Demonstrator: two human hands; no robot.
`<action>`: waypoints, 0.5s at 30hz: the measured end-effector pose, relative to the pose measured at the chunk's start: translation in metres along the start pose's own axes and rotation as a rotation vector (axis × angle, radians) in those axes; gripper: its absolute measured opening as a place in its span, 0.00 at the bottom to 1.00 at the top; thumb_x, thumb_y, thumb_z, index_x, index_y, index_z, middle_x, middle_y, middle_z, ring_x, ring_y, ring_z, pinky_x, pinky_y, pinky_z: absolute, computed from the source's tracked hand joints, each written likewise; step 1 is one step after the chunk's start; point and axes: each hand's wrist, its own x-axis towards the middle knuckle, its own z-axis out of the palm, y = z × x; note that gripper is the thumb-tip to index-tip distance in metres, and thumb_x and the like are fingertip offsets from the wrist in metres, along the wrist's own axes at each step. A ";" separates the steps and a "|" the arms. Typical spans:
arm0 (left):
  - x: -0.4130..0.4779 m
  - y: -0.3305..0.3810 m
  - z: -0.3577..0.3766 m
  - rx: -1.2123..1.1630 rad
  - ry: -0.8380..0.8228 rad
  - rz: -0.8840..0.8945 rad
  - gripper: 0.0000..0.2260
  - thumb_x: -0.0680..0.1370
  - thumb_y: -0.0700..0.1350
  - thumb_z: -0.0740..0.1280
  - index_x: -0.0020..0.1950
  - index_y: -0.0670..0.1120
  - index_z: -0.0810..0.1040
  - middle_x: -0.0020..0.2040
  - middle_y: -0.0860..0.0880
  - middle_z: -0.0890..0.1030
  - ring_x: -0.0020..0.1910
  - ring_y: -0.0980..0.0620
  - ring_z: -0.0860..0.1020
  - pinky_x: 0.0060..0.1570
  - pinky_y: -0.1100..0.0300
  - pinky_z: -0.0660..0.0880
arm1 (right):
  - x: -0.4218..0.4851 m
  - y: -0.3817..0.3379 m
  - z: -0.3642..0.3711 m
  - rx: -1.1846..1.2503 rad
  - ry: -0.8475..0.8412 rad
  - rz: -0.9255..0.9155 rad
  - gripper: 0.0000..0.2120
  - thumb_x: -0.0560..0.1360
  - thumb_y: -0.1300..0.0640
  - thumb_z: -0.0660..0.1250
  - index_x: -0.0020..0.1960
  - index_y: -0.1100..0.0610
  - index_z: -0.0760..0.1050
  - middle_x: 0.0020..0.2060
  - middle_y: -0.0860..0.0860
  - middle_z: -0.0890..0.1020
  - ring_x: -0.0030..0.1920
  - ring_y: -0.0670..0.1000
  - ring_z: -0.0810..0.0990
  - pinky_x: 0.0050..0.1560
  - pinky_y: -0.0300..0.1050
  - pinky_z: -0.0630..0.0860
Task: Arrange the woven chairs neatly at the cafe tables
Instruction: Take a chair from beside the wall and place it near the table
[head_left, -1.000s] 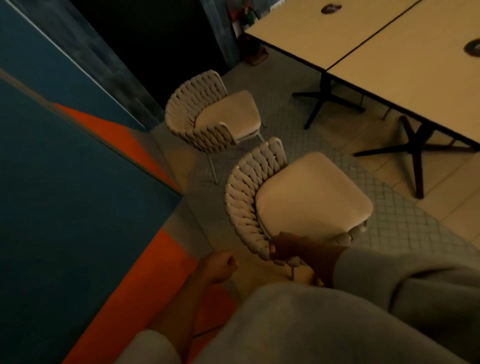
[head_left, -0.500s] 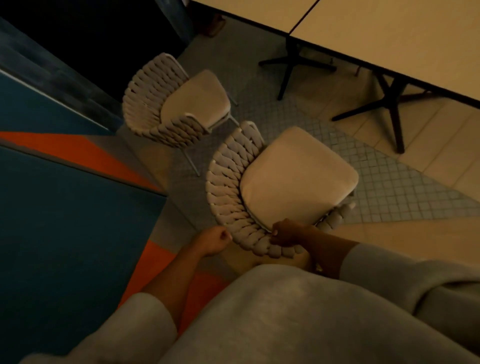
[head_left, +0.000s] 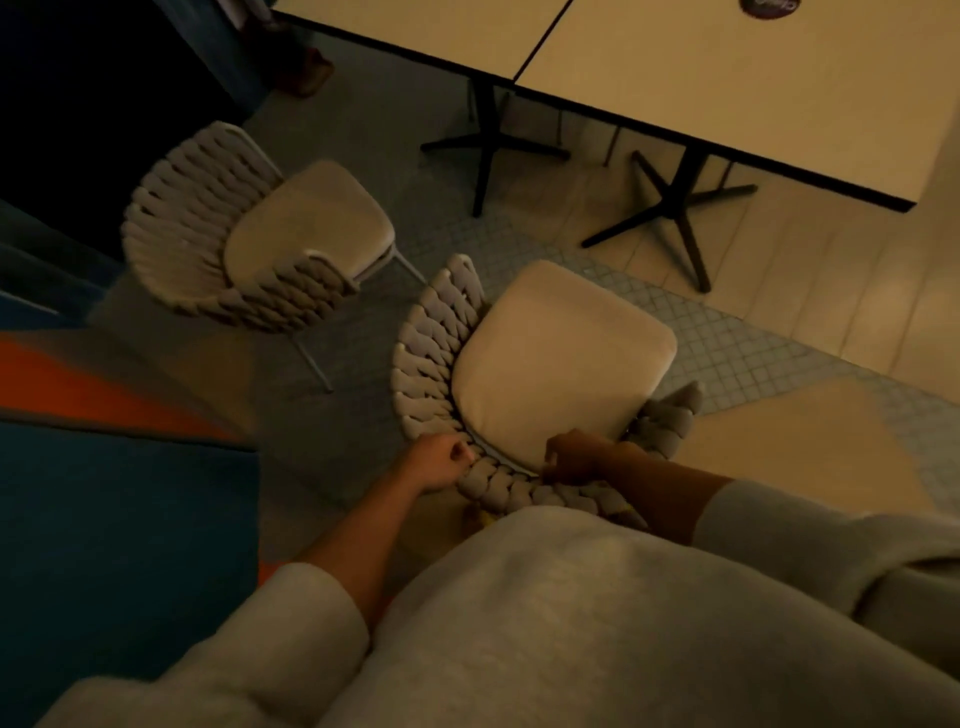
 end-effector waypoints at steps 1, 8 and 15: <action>0.003 -0.010 -0.003 0.008 0.001 0.023 0.07 0.79 0.52 0.66 0.50 0.51 0.82 0.51 0.49 0.84 0.51 0.48 0.81 0.55 0.51 0.79 | 0.001 -0.010 0.001 0.000 0.008 0.024 0.23 0.79 0.38 0.64 0.66 0.53 0.76 0.64 0.56 0.79 0.63 0.58 0.76 0.59 0.50 0.74; 0.018 -0.048 0.006 0.130 -0.078 0.175 0.11 0.79 0.53 0.66 0.52 0.46 0.81 0.54 0.43 0.83 0.52 0.43 0.80 0.52 0.52 0.77 | -0.016 -0.060 0.017 0.077 0.112 0.137 0.21 0.80 0.41 0.64 0.65 0.53 0.77 0.62 0.55 0.81 0.61 0.58 0.78 0.57 0.47 0.74; 0.021 -0.048 0.004 0.253 -0.128 0.292 0.09 0.78 0.56 0.64 0.46 0.52 0.75 0.52 0.45 0.83 0.48 0.44 0.80 0.48 0.51 0.78 | -0.038 -0.067 0.037 0.119 0.146 0.248 0.20 0.79 0.41 0.63 0.63 0.53 0.78 0.59 0.55 0.81 0.58 0.58 0.79 0.50 0.48 0.74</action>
